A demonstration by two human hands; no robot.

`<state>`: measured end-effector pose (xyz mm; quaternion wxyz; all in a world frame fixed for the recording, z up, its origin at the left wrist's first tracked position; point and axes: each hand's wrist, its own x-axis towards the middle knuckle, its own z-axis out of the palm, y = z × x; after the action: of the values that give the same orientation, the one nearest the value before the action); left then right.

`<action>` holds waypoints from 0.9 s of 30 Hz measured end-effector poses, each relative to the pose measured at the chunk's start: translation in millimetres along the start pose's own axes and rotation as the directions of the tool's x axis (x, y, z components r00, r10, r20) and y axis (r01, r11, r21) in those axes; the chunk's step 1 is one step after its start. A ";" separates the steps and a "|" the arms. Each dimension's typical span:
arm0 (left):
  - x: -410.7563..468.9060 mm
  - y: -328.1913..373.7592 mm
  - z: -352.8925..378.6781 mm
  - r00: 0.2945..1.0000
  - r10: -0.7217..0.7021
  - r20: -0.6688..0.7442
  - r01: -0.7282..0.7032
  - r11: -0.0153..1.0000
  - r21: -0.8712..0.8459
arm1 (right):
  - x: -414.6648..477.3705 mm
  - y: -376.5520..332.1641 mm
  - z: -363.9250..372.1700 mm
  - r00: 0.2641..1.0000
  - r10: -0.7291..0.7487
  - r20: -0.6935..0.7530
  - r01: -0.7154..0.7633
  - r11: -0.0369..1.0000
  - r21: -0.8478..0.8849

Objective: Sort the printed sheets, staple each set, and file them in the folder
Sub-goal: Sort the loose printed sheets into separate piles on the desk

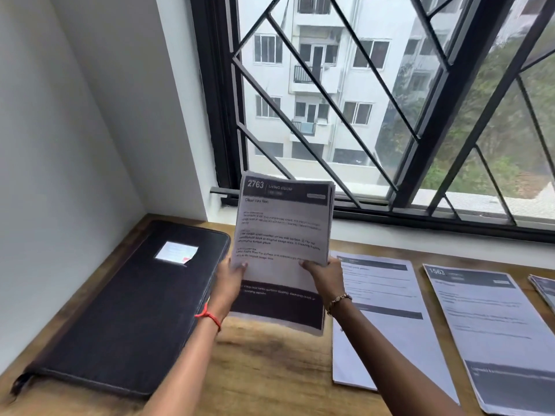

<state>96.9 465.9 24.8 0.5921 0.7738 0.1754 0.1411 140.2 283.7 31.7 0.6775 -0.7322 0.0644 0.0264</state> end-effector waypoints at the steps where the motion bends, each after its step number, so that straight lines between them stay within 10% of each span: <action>1: 1.0 -5.1 0.5 0.999 -0.054 -0.006 0.054 0.997 0.053 | 2.2 5.2 0.0 0.998 0.065 0.009 -0.065 0.997 -0.033; 8: -6.9 -71.2 0.0 0.940 -0.337 -0.054 0.335 0.882 0.332 | -5.8 52.1 -1.2 0.980 0.193 -0.045 -0.196 0.915 -0.354; 27: 10.1 -68.2 0.7 0.973 -0.224 -0.062 0.225 0.842 0.490 | 12.2 60.6 1.2 0.991 0.099 -0.093 -0.135 0.683 -0.718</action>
<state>99.2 485.9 -41.2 0.3872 0.8731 0.2956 0.0221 144.4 279.7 -29.9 0.3303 -0.9342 0.1112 0.0758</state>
